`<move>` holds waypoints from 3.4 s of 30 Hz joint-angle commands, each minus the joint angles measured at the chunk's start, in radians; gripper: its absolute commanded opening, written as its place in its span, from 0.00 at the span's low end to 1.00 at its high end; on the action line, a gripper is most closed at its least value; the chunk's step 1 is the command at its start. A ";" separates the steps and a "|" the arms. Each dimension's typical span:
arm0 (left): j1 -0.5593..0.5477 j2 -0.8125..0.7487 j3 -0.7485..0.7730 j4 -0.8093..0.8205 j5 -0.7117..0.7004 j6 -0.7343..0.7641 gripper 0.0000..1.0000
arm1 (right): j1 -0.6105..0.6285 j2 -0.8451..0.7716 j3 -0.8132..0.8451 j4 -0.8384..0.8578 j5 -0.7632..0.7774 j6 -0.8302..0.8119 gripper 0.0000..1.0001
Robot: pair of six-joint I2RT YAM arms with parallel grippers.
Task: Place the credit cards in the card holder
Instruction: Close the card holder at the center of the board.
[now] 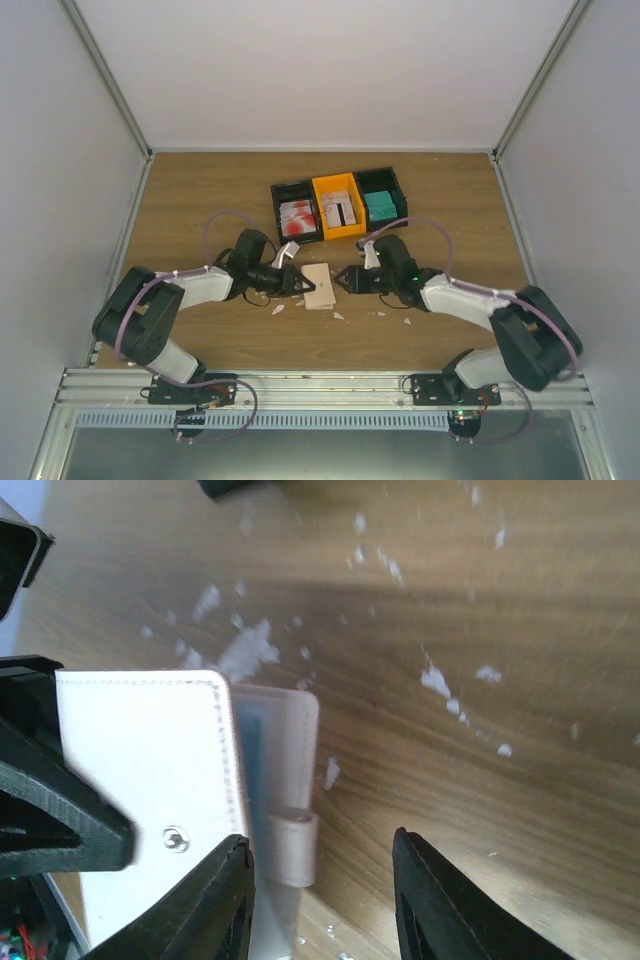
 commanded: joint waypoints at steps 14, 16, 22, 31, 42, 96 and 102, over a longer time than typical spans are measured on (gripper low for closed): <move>0.088 -0.219 0.340 -0.239 0.571 -0.001 0.00 | -0.021 -0.482 -0.056 0.074 -0.163 -0.430 0.55; 0.088 -0.220 0.353 -0.251 0.575 0.004 0.00 | -0.019 -0.493 -0.056 0.076 -0.179 -0.448 0.56; 0.087 -0.229 0.350 -0.245 0.588 0.000 0.00 | -0.017 -0.488 -0.031 0.072 -0.111 -0.452 0.57; 0.087 -0.229 0.331 -0.239 0.589 -0.008 0.00 | -0.016 -0.450 -0.012 0.148 0.088 -0.332 0.58; 0.081 -0.177 0.258 -0.325 0.365 0.112 0.00 | -0.015 -0.553 -0.056 -0.078 0.499 -0.013 0.59; -0.158 0.151 0.321 -0.390 -0.063 0.215 0.00 | 0.008 -0.099 0.043 -0.334 0.092 0.060 0.28; -0.158 0.152 0.317 -0.385 -0.065 0.212 0.00 | 0.009 -0.135 0.035 -0.350 0.104 0.072 0.08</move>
